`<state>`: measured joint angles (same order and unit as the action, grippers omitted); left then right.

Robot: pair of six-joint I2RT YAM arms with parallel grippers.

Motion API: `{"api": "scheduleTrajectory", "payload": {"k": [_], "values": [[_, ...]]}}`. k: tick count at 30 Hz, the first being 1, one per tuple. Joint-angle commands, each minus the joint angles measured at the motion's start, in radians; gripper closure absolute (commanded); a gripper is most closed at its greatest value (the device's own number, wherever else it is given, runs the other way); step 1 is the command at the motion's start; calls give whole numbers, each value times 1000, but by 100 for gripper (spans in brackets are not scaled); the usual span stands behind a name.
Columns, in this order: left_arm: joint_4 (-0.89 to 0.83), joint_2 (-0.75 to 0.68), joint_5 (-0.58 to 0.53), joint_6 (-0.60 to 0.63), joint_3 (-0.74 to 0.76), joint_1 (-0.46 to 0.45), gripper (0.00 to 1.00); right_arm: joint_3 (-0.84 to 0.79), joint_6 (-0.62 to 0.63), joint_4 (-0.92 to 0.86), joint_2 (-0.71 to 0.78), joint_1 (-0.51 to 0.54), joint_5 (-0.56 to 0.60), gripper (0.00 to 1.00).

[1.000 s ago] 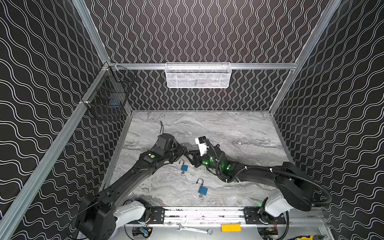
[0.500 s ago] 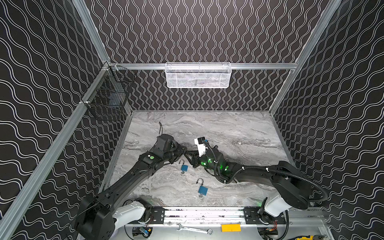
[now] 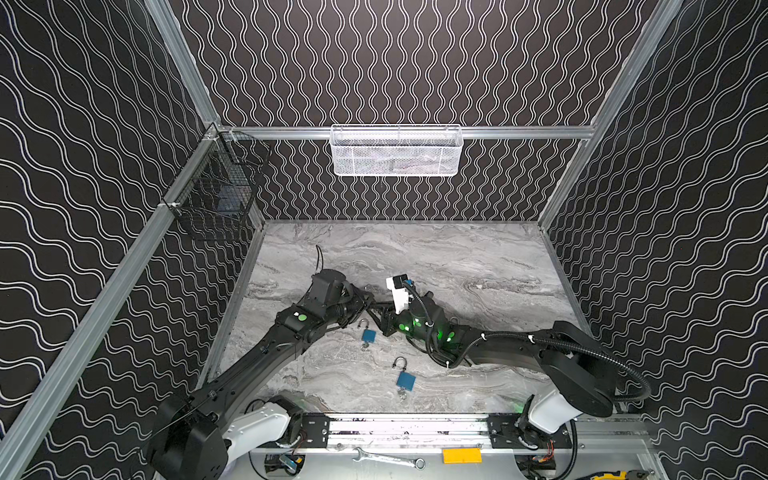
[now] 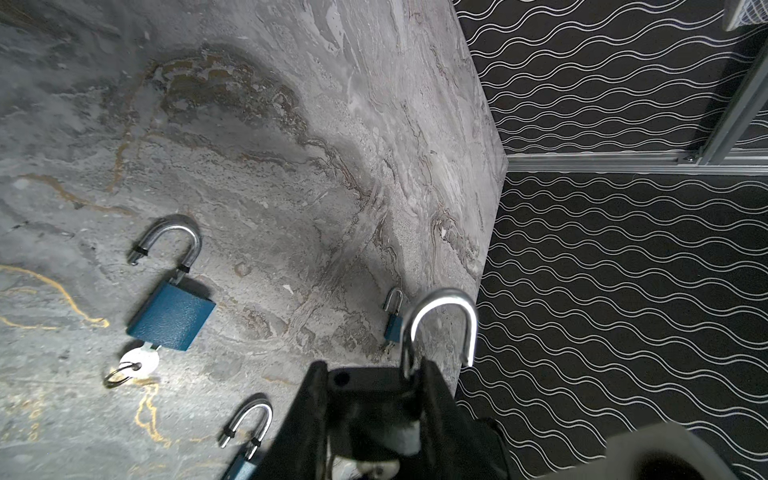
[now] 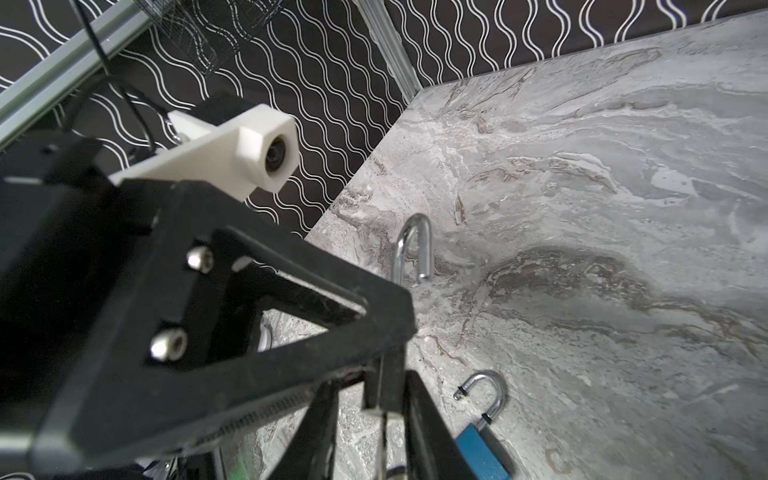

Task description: Lock with the key

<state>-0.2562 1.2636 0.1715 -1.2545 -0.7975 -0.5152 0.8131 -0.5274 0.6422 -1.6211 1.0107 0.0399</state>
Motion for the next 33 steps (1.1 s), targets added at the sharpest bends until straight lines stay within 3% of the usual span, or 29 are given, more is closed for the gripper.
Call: {"api": "scheduleTrajectory", "payload": {"k": [1, 21, 27, 29, 31, 33], "values": [[61, -4, 3, -5, 7, 0, 99, 12, -1, 41, 2, 2, 3, 74], [84, -2, 28, -16, 28, 1, 99, -3, 24, 98, 5, 2, 20, 86], [54, -8, 15, -1, 17, 3, 86, -7, 38, 98, 13, 1, 6, 98], [59, -9, 18, -4, 22, 5, 81, -14, 41, 100, 16, 2, 1, 100], [64, -13, 17, -4, 27, 8, 69, -14, 43, 93, 18, 2, -12, 100], [72, -16, 17, 3, 30, 13, 66, -17, 43, 89, 22, 2, -16, 100]]}}
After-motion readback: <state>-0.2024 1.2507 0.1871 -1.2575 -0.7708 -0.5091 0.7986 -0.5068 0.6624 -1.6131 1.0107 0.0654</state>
